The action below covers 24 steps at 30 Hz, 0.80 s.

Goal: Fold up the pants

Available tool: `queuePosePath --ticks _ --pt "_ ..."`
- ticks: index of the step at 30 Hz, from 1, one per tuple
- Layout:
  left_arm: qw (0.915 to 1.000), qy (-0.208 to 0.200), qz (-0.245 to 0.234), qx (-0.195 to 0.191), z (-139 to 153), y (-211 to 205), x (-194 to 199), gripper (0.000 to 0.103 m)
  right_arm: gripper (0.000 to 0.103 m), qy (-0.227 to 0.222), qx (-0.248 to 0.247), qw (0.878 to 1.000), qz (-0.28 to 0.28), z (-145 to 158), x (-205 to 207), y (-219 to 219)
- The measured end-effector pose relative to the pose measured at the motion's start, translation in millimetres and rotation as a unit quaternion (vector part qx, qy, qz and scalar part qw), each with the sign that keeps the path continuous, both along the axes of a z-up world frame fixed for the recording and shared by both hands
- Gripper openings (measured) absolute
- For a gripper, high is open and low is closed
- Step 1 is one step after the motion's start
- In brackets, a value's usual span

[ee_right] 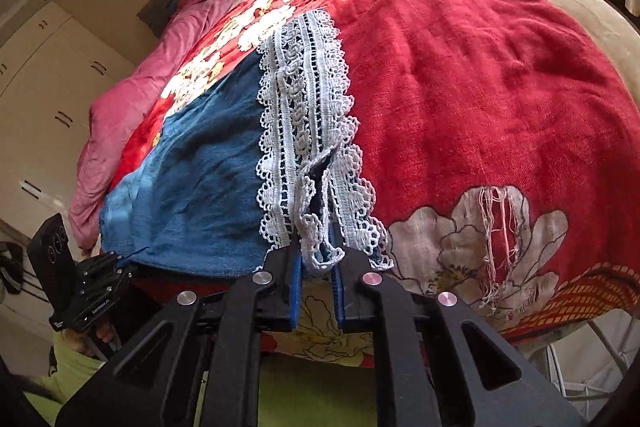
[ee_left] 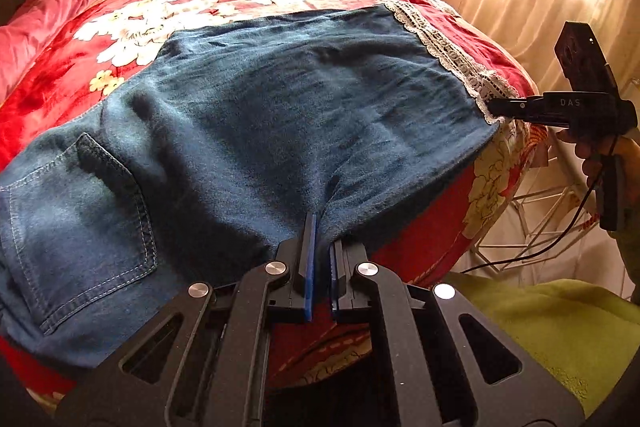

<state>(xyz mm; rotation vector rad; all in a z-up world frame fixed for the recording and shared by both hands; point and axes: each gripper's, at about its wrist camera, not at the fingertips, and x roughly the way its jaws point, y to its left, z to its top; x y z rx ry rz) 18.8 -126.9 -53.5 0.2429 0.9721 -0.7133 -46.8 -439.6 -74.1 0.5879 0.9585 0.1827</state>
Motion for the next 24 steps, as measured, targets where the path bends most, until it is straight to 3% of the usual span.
queuePosePath --ticks 4,7,8,12,15,16,18,20,24 --pt "1.0000 0.005 0.002 0.002 -2.3 0.4 1.7 0.003 0.017 0.002 -0.002 1.000 0.005 8.0 -4.6 -2.2" --pt "1.0000 0.005 -0.001 0.000 -0.7 2.4 -1.9 0.003 0.028 -0.006 -0.041 0.999 -0.002 26.9 -12.3 -6.4" --pt "1.0000 0.006 -0.003 -0.002 0.4 3.4 -4.0 0.006 0.036 -0.012 -0.059 0.998 -0.012 33.7 -14.7 -10.3" --pt "0.9996 0.005 -0.019 -0.019 10.6 7.9 -15.4 0.031 0.038 -0.049 -0.071 0.996 -0.026 49.0 -7.1 -23.2" --pt "0.9994 -0.009 -0.010 -0.032 26.5 16.4 -15.6 0.033 0.038 -0.070 -0.071 0.995 -0.008 53.3 15.9 -20.3" --pt "0.9992 -0.012 -0.004 -0.038 32.0 20.1 -12.2 0.035 0.040 -0.076 -0.077 0.994 0.002 54.5 26.4 -17.3" --pt "0.9986 -0.024 0.018 -0.042 43.1 27.7 2.7 0.048 0.042 -0.083 -0.094 0.992 0.018 55.5 48.9 -12.7" --pt "0.9976 -0.037 0.046 -0.035 51.8 33.3 24.8 0.052 0.042 -0.087 -0.097 0.991 0.032 54.4 71.3 -12.8" --pt "0.9952 -0.025 0.085 -0.040 58.6 39.2 76.2 0.056 0.043 -0.082 -0.090 0.992 0.042 48.8 113.7 -18.4"
